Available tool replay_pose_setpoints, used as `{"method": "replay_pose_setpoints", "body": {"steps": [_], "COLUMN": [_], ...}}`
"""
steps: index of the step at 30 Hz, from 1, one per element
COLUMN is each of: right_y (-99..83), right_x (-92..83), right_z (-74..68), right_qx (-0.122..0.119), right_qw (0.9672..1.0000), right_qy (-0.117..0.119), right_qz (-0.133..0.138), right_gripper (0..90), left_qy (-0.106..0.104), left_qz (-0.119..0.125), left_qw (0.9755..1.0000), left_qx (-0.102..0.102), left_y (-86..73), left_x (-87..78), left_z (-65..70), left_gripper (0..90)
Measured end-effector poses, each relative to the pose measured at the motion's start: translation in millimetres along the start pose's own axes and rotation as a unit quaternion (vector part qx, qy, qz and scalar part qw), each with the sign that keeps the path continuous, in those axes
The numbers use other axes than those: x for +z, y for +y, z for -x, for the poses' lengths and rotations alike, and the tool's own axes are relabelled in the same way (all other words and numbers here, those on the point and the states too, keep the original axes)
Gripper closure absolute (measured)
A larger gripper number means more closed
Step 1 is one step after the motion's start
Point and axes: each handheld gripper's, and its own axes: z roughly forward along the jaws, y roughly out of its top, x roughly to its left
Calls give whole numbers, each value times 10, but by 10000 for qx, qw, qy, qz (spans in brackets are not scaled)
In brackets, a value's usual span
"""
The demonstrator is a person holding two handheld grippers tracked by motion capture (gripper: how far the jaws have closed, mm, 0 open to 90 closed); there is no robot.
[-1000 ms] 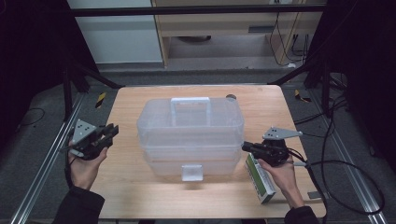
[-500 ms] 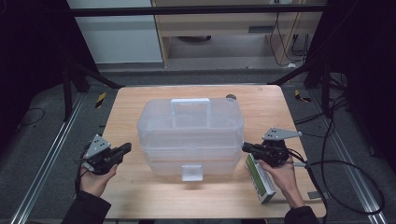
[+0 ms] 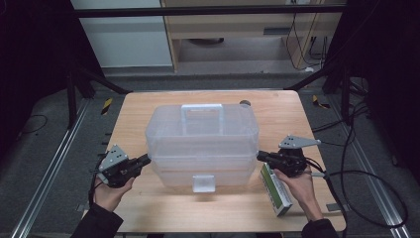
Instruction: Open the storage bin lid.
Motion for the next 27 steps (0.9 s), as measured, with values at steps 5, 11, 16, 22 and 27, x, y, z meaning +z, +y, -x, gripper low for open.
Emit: {"method": "replay_pose_setpoints", "body": {"steps": [5,11,16,22,27], "right_y": [57,124,150,194,226], "right_x": [-25,-40,-52,-70,-70], "right_z": [-6,6,39,59,77], "right_qx": [-10,-17,44,44,63], "right_qw": [9999,9998,9995,9992,9988], "right_qy": [-29,-49,-16,-51,-28], "right_qz": [96,197,313,403,477], "right_gripper": [888,888,895,894,896], "left_qy": [31,132,179,234,246], "left_qz": [98,227,258,322,349], "left_qw": [9999,9997,9995,9992,9991], "left_qx": [-3,-20,-20,34,31], "left_y": [55,125,166,228,280], "left_x": [-6,-5,14,39,52], "left_z": [11,8,-9,-15,-34], "left_gripper": [864,860,860,859,860]}}
